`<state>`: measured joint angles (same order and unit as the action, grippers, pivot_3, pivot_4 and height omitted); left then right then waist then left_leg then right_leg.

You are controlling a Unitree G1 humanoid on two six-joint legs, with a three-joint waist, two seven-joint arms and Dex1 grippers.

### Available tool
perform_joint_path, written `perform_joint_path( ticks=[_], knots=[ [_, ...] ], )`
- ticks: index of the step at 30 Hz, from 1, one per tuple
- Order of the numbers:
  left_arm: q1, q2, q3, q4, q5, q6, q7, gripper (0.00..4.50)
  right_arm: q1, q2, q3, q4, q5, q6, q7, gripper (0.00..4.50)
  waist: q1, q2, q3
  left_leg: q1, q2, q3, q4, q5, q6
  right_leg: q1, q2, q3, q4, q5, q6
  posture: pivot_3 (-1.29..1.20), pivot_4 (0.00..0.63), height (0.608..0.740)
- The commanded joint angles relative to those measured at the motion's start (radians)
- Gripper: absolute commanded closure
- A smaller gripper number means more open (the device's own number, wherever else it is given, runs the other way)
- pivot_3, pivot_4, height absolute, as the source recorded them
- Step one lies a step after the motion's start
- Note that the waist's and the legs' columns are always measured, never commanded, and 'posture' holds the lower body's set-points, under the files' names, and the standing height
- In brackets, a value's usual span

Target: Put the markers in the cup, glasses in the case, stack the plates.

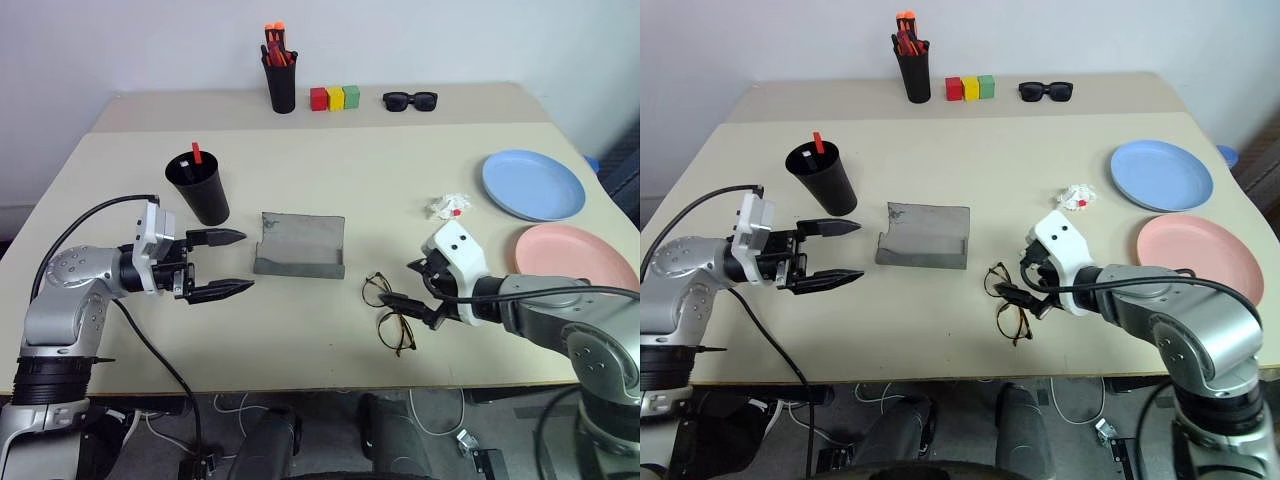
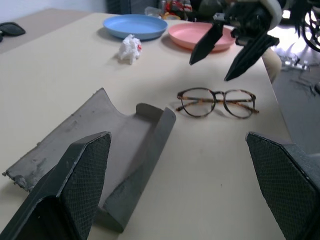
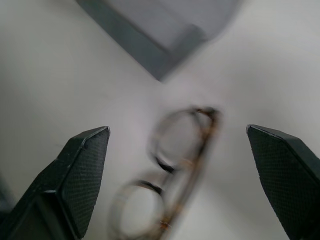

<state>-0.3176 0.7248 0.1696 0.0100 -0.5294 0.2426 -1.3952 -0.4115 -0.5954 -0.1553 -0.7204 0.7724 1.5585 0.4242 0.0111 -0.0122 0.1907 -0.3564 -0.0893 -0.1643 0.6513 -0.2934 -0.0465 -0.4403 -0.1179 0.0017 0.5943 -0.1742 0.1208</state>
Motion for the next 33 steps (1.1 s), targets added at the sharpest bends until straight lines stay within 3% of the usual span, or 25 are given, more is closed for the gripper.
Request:
perform_joint_path(
  ticks=[1,14,17,23,30,32,33],
  knots=[
    [0.011,0.013,0.005,-0.021,-0.003,-0.034,-0.006,0.07,0.023,-0.018,-0.024,-0.006,0.076,0.056,-0.031,0.0,0.004,0.0,0.0,0.0,0.0,0.0,0.0,0.0,0.0,0.0,0.0,0.0,0.0,0.0,0.0,0.0,0.15,0.74],
    [0.034,0.011,-0.001,-0.05,-0.009,-0.039,0.019,0.07,0.039,-0.037,0.005,0.135,0.193,0.056,-0.176,0.0,-0.003,0.0,0.0,0.0,0.0,0.001,-0.001,0.0,0.001,0.0,0.0,0.0,-0.001,0.0,0.0,0.0,0.15,0.74],
    [0.038,0.01,0.0,-0.056,-0.021,-0.033,0.019,0.0,0.039,-0.028,0.007,0.151,0.231,0.056,-0.203,0.85,-0.002,0.0,0.0,0.0,0.0,0.0,0.0,0.0,0.001,0.0,0.0,0.0,-0.001,0.0,0.0,0.0,0.15,0.74],
    [0.042,0.01,-0.004,-0.065,-0.019,-0.032,0.025,0.0,0.036,-0.014,0.019,0.174,0.276,0.056,-0.267,3.85,-0.002,0.0,0.0,0.0,0.0,0.0,-0.001,0.0,0.001,0.0,0.0,0.0,-0.001,0.0,0.0,0.0,0.15,0.74],
    [0.043,0.011,-0.006,-0.067,-0.017,-0.03,0.032,0.0,0.026,-0.016,0.036,0.203,0.294,0.056,-0.295,3.85,-0.002,0.0,0.0,0.0,0.0,0.001,-0.001,0.0,0.001,0.0,0.0,0.0,-0.001,0.0,0.0,0.0,0.15,0.74],
    [0.044,0.011,-0.007,-0.067,-0.017,-0.031,0.035,0.0,0.018,-0.017,0.042,0.214,0.289,0.056,-0.293,4.4,-0.002,0.0,0.0,0.0,0.0,0.001,-0.001,0.0,0.001,0.0,0.0,0.0,-0.001,0.0,0.0,0.0,0.15,0.74],
    [0.044,0.011,-0.008,-0.067,-0.017,-0.032,0.037,0.0,0.012,-0.02,0.046,0.217,0.283,0.056,-0.29,4.45,-0.002,0.0,0.0,0.0,0.0,0.001,-0.001,0.0,0.001,0.0,0.0,0.0,-0.001,0.0,0.0,0.0,0.15,0.74]
  ],
)
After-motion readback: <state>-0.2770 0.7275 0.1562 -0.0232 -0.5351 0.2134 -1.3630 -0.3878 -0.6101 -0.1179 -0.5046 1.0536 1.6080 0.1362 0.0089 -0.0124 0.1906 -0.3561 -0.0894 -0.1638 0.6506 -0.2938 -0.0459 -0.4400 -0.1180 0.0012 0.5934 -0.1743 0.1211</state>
